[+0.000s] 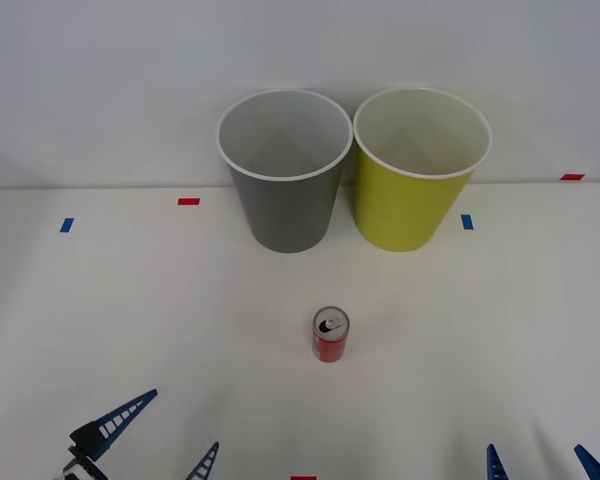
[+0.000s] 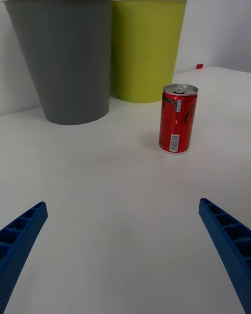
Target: Put cans in the gray bin and PET bottles in the light green bin.
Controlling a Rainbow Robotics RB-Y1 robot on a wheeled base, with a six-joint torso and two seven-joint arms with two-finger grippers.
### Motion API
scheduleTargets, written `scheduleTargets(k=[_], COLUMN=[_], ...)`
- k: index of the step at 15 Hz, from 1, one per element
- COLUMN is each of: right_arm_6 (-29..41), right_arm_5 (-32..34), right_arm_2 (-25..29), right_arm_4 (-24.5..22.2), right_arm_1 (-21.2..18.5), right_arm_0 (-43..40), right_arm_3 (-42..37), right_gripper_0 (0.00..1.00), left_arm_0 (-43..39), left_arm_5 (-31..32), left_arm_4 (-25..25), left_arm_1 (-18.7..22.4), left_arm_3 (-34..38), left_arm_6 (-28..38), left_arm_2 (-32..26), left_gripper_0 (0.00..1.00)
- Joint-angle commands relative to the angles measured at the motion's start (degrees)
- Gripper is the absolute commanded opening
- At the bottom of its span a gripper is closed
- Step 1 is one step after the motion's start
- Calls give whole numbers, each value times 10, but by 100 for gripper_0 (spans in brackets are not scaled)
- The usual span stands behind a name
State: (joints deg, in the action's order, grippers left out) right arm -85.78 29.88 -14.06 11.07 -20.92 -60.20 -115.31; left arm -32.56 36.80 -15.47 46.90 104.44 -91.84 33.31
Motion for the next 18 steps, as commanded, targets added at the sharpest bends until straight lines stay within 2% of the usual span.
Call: scheduleTargets(k=[1, 6, 11, 18], right_arm_6=[0, 0, 0, 0], right_arm_5=[0, 0, 0, 0], right_arm_2=[0, 0, 0, 0], right_arm_4=[0, 0, 0, 0], right_arm_1=[0, 0, 0, 0], right_arm_0=[0, 0, 0, 0], right_arm_3=[0, 0, 0, 0], right_gripper_0=[100, 100, 100, 100], left_arm_0=[72, 162, 202, 255], left_arm_5=[0, -8, -32, -40], left_arm_4=[-17, -40, -47, -47], left_arm_1=[4, 0, -3, -55], left_arm_3=[-38, -59, -61, -105], left_arm_6=[2, 3, 1, 3], left_arm_2=[47, 107, 120, 147], left_gripper_0=[100, 100, 100, 100])
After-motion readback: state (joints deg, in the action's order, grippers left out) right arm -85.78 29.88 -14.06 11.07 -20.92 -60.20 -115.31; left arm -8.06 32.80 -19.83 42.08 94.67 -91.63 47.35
